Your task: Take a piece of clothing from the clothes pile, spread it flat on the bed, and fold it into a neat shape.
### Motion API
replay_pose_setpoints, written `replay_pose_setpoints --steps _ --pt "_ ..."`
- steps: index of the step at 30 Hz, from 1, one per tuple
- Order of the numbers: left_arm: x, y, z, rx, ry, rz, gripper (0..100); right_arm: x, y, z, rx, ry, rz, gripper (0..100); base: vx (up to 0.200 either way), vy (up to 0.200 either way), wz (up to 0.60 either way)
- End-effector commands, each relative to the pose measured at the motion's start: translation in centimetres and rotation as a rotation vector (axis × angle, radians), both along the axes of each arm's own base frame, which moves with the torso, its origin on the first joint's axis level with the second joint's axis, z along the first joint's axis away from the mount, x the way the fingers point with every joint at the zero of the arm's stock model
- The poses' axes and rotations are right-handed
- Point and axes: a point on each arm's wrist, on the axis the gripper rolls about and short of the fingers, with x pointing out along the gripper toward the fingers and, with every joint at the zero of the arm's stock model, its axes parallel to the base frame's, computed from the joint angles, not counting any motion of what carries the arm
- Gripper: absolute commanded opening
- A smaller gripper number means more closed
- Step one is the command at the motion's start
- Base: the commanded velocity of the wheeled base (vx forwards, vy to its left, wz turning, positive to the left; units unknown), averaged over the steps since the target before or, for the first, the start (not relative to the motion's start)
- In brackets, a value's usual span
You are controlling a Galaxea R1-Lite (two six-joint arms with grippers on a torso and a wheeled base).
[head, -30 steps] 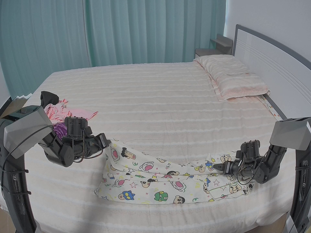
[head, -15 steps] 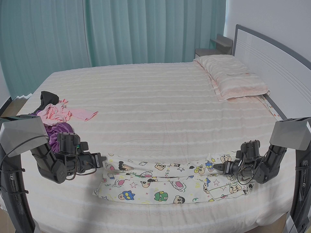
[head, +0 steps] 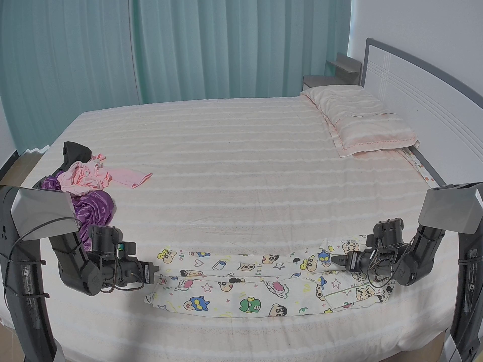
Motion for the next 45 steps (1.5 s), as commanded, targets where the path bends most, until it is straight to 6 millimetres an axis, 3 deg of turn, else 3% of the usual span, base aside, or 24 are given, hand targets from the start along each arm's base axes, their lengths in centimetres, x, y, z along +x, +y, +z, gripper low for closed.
replay_pose_setpoints --steps 1,3,4,12,18,26,33,45 --pt "-0.2 -0.2 -0.9 0.004 0.029 -0.007 0 0.0 0.0 -0.1 0.000 0.004 0.000 100 0.000 0.000 0.00" --pt "-0.2 -0.2 -0.9 0.004 0.029 -0.005 0 0.0 0.0 -0.1 0.000 0.004 0.000 100 0.000 0.000 0.00" --pt "-0.1 -0.2 -0.9 0.002 0.029 -0.003 100 -0.1 0.0 -0.1 0.000 0.004 0.000 100 0.000 0.000 0.00" --pt "-0.2 0.1 -0.6 -0.059 0.057 0.069 100 -0.2 0.0 0.6 0.008 -0.014 -0.003 100 0.000 0.000 0.00" --pt "-0.8 0.3 1.0 -0.223 0.105 0.188 100 -0.8 -0.1 3.9 0.057 -0.074 -0.037 100 0.000 0.000 0.00" --pt "-1.4 -0.2 1.2 -0.397 0.121 0.312 100 -2.6 -1.9 5.7 0.110 -0.080 -0.127 100 0.000 0.000 0.00" --pt "-1.8 -0.2 0.9 -0.432 0.099 0.328 100 -3.2 -3.9 3.8 0.133 -0.006 -0.180 100 0.000 0.000 0.00" --pt "-2.1 -0.2 0.7 -0.429 0.105 0.329 100 -5.6 -3.9 2.2 0.134 0.032 -0.086 100 0.000 0.000 0.00"
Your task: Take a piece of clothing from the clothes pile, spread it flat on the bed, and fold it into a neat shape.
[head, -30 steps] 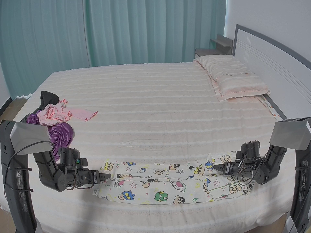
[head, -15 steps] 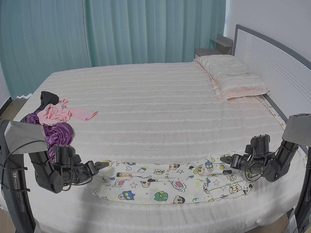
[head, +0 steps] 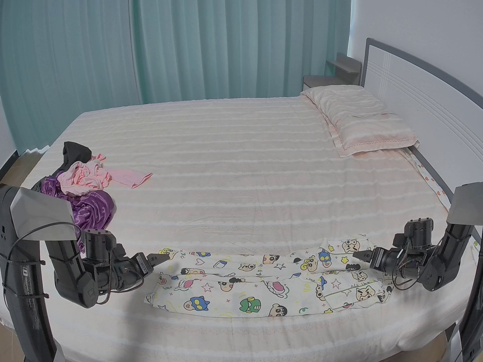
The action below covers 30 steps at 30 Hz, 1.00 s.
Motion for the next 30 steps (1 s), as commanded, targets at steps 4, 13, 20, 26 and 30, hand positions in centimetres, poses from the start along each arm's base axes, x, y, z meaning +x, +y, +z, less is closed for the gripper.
replay_pose_setpoints --steps 4,13,20,26,30 --pt "-0.2 -0.1 -0.2 0.001 0.008 -0.004 100 -0.3 -0.1 -2.0 -0.027 0.042 0.022 100 0.000 0.000 0.00" --pt "0.3 -1.9 -0.1 0.053 -0.012 0.007 100 -0.4 -1.2 -2.3 0.009 0.013 -0.004 100 0.000 0.000 0.00" --pt "1.4 -2.4 -0.1 0.113 -0.007 0.015 100 -0.2 -1.1 -1.7 0.036 -0.020 -0.001 100 0.000 0.000 0.00" --pt "2.1 -2.4 -0.4 0.207 0.018 -0.033 100 -0.4 -0.8 -0.8 0.058 -0.102 0.004 100 0.000 0.000 0.00" --pt "2.3 -3.0 -0.6 0.238 0.001 -0.076 100 -0.4 -0.8 -0.3 0.061 -0.131 0.009 100 0.000 0.000 0.00"
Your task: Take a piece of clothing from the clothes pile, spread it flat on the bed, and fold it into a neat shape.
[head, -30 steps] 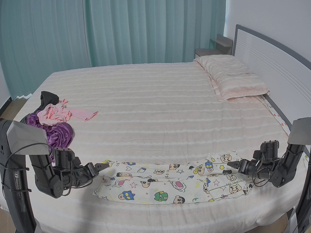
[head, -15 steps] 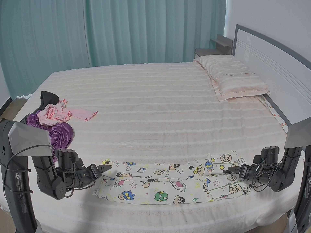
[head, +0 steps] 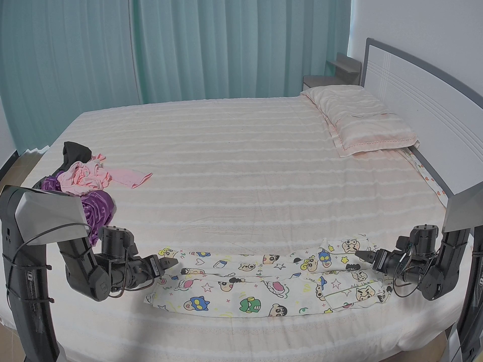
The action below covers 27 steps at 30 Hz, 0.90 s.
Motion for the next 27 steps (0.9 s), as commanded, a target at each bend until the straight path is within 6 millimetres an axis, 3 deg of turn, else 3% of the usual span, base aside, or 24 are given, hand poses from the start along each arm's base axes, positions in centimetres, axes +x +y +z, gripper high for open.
replay_pose_setpoints --steps 1,12,18,27 --pt "0.5 -0.6 -0.1 0.013 -0.017 -0.030 100 -0.2 0.1 0.4 0.002 -0.010 0.005 100 0.000 0.000 0.00" --pt "0.9 -1.5 -1.5 0.108 0.041 -0.140 100 -0.2 0.2 0.4 0.002 -0.013 0.008 100 0.000 0.000 0.00" --pt "2.2 -2.1 -1.4 0.137 0.056 -0.145 100 -0.3 0.4 0.5 0.002 -0.014 0.014 100 0.000 0.000 0.00" --pt "2.0 -3.2 -2.2 0.234 0.079 -0.197 100 -0.3 0.4 0.6 0.002 -0.018 0.015 100 0.000 0.000 0.00"
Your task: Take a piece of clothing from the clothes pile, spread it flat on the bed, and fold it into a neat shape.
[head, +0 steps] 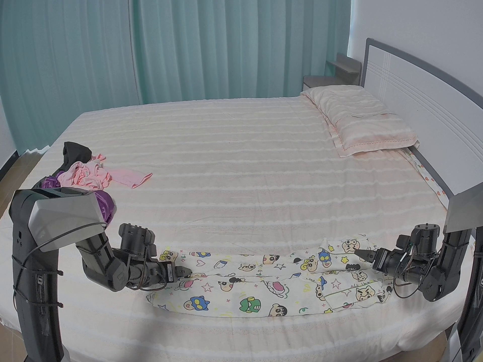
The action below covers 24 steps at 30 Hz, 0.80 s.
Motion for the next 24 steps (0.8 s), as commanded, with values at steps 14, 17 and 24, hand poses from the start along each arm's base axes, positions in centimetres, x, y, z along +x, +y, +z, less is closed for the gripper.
replay_pose_setpoints --steps 14,17,24 --pt "0.3 -1.3 -0.4 0.033 0.019 -0.026 0 0.1 0.0 -0.1 0.000 -0.001 0.000 100 0.000 0.000 0.00" --pt "0.4 -1.1 -0.1 0.017 0.020 0.001 0 0.1 0.0 0.0 0.002 -0.002 -0.001 100 0.000 0.000 0.00" --pt "0.7 0.2 2.0 -0.010 -0.025 0.059 0 0.2 0.0 0.2 0.019 -0.024 -0.011 100 0.000 0.000 0.00"
